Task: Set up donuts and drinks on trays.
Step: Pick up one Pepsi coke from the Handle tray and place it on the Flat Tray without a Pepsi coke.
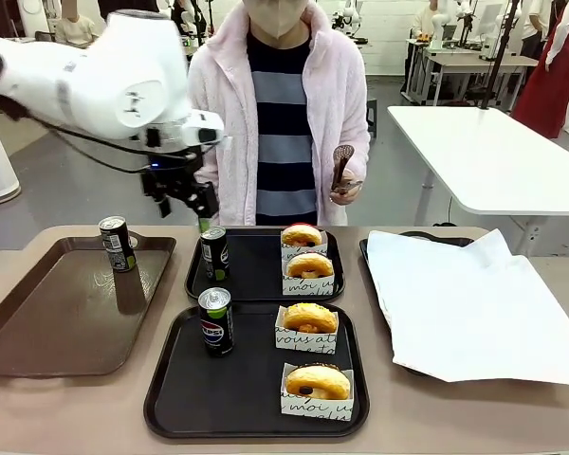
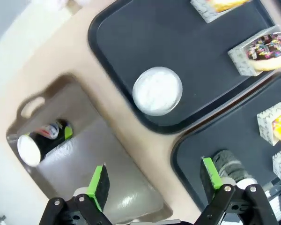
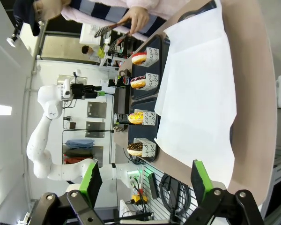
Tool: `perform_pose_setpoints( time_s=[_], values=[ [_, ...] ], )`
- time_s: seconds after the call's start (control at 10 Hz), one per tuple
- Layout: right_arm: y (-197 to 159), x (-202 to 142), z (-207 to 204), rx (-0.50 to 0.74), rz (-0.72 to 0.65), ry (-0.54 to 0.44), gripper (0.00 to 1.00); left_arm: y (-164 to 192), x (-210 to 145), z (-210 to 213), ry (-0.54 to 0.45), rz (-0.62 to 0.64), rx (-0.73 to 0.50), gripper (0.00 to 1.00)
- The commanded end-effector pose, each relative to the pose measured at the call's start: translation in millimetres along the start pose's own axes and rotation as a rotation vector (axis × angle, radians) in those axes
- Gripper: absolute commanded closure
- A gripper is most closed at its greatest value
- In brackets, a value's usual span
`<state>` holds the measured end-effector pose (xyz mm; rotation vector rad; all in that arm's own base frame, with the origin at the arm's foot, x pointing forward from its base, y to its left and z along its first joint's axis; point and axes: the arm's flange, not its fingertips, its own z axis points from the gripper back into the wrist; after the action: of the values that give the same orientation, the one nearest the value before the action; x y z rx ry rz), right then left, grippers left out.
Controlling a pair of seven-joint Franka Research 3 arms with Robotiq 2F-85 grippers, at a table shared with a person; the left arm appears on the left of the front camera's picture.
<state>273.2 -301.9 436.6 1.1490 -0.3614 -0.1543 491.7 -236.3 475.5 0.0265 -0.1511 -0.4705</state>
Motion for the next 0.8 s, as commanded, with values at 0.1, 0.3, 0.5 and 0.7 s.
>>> perform_pose_setpoints(
  time_s=[0.1, 0.3, 0.5, 0.7],
  values=[
    [1.1, 0.0, 0.8, 0.013, 0.009, -0.004, 0.0, 78.2, -97.7, 4.7, 0.016, 0.132, -0.074, 0.0],
    [1.1, 0.0, 0.8, 0.013, 0.009, -0.004, 0.0, 101.0, -132.2, 1.6, 0.034, 0.184, -0.088, 0.0],
    [1.1, 0.0, 0.8, 0.013, 0.009, -0.004, 0.0, 104.2, -149.9, 0.1, 0.051, 0.213, 0.014, 0.0],
    [1.1, 0.0, 0.8, 0.013, 0.009, -0.004, 0.0, 112.1, -138.2, -2.3, 0.047, 0.202, -0.069, 0.0]
  ],
)
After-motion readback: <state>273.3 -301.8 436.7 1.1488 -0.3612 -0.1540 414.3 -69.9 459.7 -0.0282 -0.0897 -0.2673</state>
